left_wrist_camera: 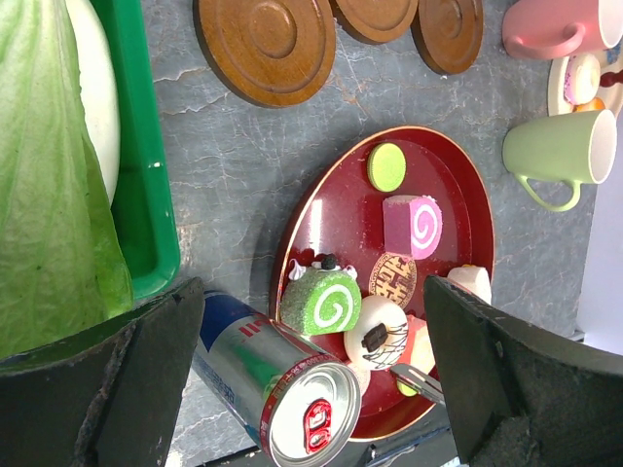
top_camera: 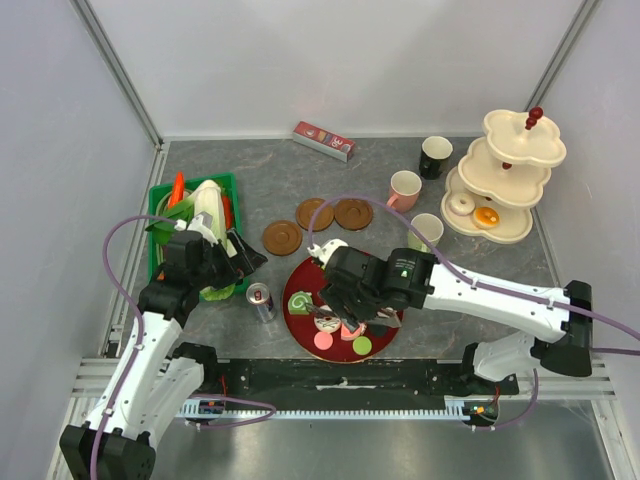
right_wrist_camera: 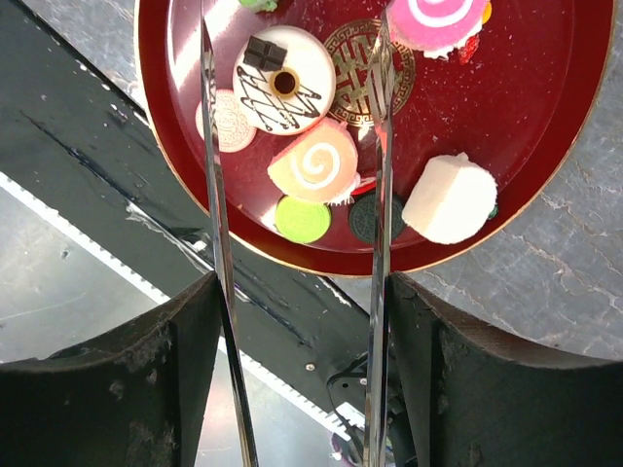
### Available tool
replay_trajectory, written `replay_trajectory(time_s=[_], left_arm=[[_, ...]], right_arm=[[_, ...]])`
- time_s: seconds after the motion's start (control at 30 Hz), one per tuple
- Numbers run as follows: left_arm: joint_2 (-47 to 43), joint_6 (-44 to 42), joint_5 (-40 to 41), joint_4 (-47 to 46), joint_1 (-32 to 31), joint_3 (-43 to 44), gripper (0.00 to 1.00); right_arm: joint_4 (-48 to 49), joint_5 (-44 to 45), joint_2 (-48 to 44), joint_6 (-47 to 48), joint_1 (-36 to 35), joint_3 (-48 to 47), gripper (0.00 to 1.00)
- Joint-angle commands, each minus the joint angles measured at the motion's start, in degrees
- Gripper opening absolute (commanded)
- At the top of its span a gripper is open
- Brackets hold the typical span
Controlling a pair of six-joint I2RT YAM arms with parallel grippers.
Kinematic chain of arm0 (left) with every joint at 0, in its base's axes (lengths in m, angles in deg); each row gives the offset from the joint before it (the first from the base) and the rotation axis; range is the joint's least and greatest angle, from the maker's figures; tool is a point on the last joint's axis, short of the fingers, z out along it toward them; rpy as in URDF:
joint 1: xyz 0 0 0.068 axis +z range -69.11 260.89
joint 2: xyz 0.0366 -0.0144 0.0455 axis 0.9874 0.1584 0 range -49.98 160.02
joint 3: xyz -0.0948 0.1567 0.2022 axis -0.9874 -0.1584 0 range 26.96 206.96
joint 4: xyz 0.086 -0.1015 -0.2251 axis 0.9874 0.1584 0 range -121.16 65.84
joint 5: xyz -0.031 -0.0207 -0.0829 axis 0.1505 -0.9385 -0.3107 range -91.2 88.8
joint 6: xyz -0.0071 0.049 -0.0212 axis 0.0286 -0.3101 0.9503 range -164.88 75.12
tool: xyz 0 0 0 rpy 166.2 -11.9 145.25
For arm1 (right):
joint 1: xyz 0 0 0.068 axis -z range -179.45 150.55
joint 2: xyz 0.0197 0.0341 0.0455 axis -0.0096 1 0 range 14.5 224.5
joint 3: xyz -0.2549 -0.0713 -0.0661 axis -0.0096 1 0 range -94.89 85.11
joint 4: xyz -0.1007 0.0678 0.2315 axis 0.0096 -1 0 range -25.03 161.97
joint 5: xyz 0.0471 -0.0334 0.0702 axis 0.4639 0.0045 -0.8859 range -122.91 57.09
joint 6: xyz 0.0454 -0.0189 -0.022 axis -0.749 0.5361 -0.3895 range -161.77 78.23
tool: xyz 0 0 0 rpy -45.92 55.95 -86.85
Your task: Serve the afternoon tea
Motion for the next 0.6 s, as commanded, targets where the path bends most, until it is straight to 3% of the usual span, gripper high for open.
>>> replay_trajectory(time_s=[0.0, 0.57], left_arm=[[0.07, 0.78, -0.52, -1.33, -0.13, 0.16, 0.99], [-0.1, 0.96, -0.44, -1.33, -0.22, 0.07, 0.99]], right_arm=[[-2.27, 2.37, 1.9, -0.9, -1.52, -2.83, 0.74], [-1.3, 0.17, 10.16, 3.14, -1.96, -4.41, 0.74]])
